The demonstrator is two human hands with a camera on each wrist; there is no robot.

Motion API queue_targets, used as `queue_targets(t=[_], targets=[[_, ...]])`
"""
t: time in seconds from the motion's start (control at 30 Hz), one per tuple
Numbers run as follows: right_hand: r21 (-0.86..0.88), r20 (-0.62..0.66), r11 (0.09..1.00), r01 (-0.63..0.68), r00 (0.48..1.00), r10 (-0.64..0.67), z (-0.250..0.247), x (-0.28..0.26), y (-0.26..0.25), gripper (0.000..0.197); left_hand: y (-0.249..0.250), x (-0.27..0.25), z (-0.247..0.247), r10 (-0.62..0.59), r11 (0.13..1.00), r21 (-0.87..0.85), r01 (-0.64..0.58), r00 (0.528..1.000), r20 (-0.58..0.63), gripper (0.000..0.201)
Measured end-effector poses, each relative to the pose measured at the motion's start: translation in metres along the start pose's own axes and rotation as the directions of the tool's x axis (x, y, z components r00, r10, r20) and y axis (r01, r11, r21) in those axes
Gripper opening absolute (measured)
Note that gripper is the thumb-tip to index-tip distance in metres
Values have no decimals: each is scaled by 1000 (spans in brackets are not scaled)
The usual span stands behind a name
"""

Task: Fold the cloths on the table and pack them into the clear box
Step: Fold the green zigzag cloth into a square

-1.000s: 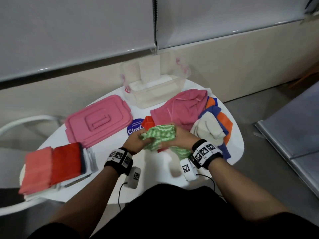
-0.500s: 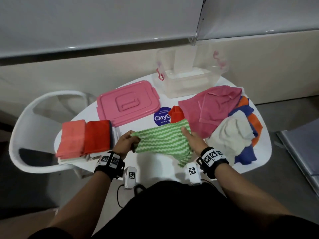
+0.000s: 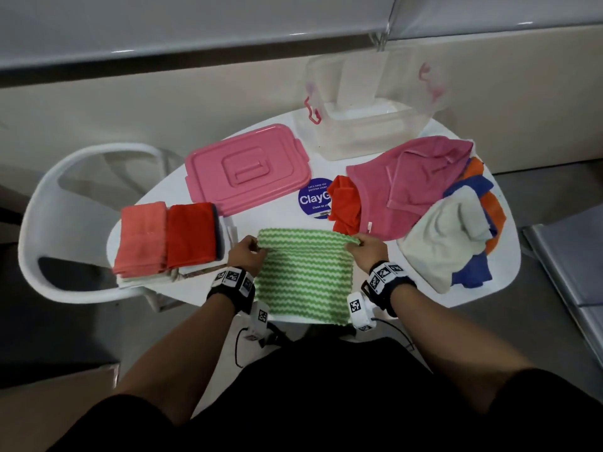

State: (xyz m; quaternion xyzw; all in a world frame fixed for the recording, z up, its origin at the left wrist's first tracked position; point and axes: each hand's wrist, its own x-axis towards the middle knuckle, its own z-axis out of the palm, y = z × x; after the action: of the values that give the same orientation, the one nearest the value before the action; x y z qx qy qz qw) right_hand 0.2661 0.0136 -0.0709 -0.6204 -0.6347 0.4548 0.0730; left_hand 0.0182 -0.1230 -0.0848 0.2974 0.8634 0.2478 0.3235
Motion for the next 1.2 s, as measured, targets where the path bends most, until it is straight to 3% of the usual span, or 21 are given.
queue_targets(t=[0.1,0.23,0.3,0.43,0.57,0.67,0.77,0.83,0.93,1.03,1.13,1.2], targets=[[109,-6,993,41,999,-41,2,1,-6,10,-4,11,1,15,1000,-22,-15,1000,-23,12],[389,132,920,-49,991,-3,0,-9,-8,23,-3,16,-5,33,998,-59,-36,999,-39,14],[448,191,890,-83,982,-5,0,-15,-1,23,-3,16,-11,8,992,-129,-7,1000,6,19],[404,309,908,-111,951,-21,3,-25,19,27,-5,17,-14,-94,944,-295,147,978,188,25],[267,399,951,-154,916,37,12,-30,37,35,0,6,-2,-108,944,-266,197,943,316,15],[184,372,974,-133,926,57,17,-29,41,20,5,-2,2,-80,930,-314,193,937,339,20],[61,359,997,-55,933,30,17,-27,42,23,1,-2,-1,-139,850,-421,318,905,403,27],[-31,380,999,33,925,-19,17,-27,42,24,-9,0,-4,-190,872,-342,350,887,422,40],[-100,377,985,140,921,-92,19,-29,39,16,-29,-1,-2,-171,956,-160,245,911,375,43],[-83,240,985,149,963,-125,21,-31,34,38,-39,-4,2,-66,972,-190,139,936,346,35],[2,74,994,105,992,-105,19,-30,27,30,-30,-9,3,-22,945,-303,119,953,303,19],[14,89,999,49,995,-50,16,-28,27,31,-27,-13,5,-21,925,-347,153,934,357,22]])
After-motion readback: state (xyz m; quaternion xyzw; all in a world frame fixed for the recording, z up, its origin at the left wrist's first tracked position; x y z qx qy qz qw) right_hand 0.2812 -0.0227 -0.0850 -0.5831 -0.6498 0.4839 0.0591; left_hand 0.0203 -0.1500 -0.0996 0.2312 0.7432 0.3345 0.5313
